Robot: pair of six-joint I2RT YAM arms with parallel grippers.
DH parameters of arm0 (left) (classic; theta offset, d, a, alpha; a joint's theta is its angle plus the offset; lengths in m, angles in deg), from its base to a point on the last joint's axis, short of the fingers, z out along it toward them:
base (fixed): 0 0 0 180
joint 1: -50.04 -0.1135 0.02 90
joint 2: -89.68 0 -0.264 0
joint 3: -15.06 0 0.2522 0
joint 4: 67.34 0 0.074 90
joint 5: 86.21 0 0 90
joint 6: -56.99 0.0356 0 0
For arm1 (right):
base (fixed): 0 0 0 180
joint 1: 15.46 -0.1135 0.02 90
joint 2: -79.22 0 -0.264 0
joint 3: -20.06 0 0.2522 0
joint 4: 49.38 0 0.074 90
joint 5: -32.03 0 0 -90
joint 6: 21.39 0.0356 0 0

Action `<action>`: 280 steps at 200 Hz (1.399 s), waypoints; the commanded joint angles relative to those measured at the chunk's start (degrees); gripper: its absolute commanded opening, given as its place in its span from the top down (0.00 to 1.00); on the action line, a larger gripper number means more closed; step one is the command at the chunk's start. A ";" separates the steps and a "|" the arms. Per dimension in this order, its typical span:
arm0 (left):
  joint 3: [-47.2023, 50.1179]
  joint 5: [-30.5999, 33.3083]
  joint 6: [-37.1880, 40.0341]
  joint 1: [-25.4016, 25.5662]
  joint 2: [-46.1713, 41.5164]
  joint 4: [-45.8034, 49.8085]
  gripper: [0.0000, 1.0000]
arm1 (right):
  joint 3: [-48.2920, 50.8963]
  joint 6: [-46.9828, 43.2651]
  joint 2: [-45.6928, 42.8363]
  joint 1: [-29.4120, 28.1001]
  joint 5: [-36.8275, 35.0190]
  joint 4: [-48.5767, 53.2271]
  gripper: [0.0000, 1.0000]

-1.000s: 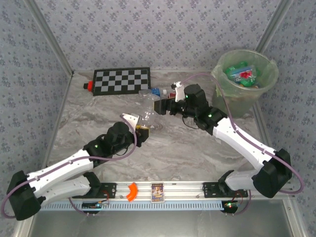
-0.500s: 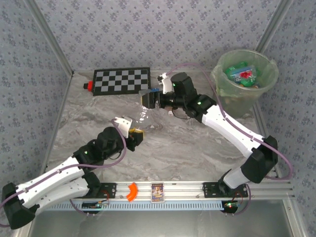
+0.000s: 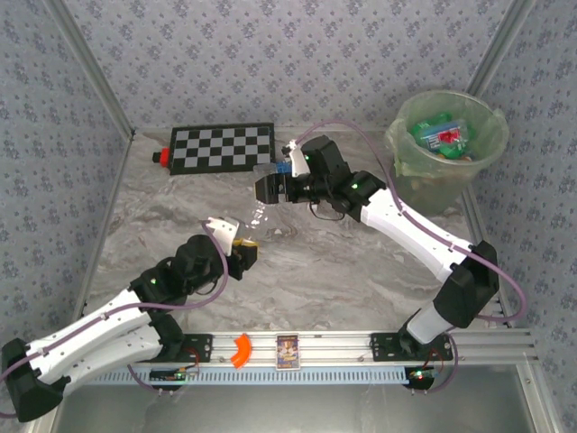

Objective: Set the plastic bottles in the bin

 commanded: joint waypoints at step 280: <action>-1.84 3.66 -2.26 0.23 -4.34 -2.84 0.00 | -12.54 -1.31 -13.35 26.21 -15.43 20.02 0.39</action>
